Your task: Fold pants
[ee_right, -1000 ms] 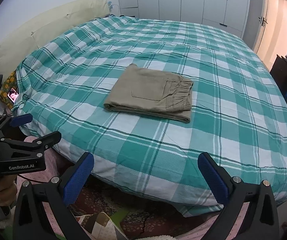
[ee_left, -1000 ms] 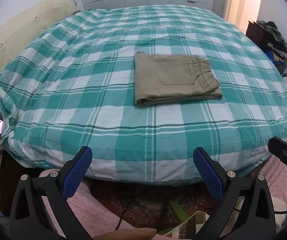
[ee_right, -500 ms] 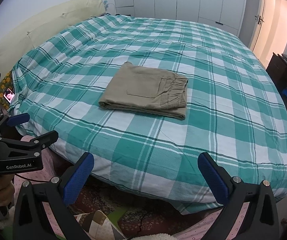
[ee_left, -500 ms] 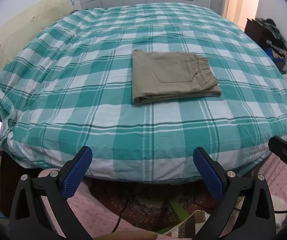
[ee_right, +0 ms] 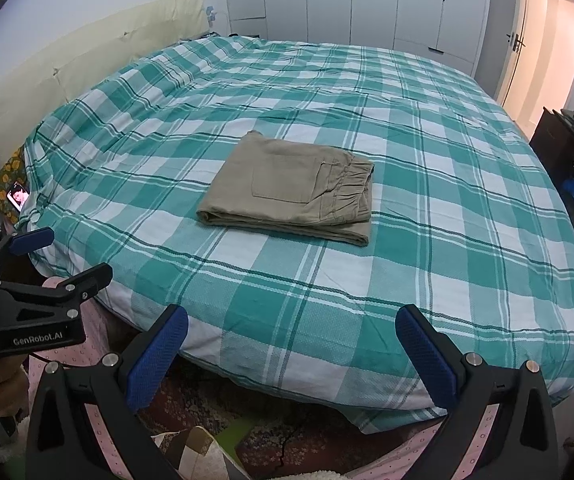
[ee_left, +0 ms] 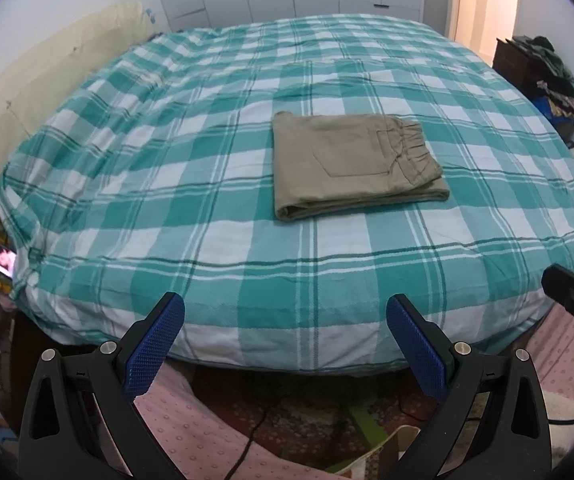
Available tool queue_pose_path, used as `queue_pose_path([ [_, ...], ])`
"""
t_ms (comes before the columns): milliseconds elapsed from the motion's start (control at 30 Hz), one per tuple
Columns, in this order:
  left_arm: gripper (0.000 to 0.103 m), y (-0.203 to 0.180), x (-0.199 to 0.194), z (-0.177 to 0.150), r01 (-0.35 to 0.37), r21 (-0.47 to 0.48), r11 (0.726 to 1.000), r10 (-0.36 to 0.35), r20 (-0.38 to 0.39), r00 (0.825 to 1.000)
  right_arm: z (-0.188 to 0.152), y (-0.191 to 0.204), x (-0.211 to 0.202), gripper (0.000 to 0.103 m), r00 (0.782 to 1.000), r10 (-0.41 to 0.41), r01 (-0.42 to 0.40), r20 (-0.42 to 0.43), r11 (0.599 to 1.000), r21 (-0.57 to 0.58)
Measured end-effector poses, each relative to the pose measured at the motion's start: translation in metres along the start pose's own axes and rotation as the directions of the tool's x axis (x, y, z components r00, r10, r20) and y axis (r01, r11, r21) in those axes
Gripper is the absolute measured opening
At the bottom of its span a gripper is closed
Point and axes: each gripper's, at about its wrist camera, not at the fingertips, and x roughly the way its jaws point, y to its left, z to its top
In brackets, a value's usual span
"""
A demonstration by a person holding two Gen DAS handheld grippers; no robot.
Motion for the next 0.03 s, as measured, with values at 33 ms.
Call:
queue_pose_path([
  [33, 0.101, -0.0003, -0.0013, 0.0003, -0.004, 0.004, 1.000, 0.003, 0.005, 1.000, 0.0011, -0.0001, -0.0008, 0.102, 1.000, -0.001, 0.001, 0.004, 1.000, 0.001],
])
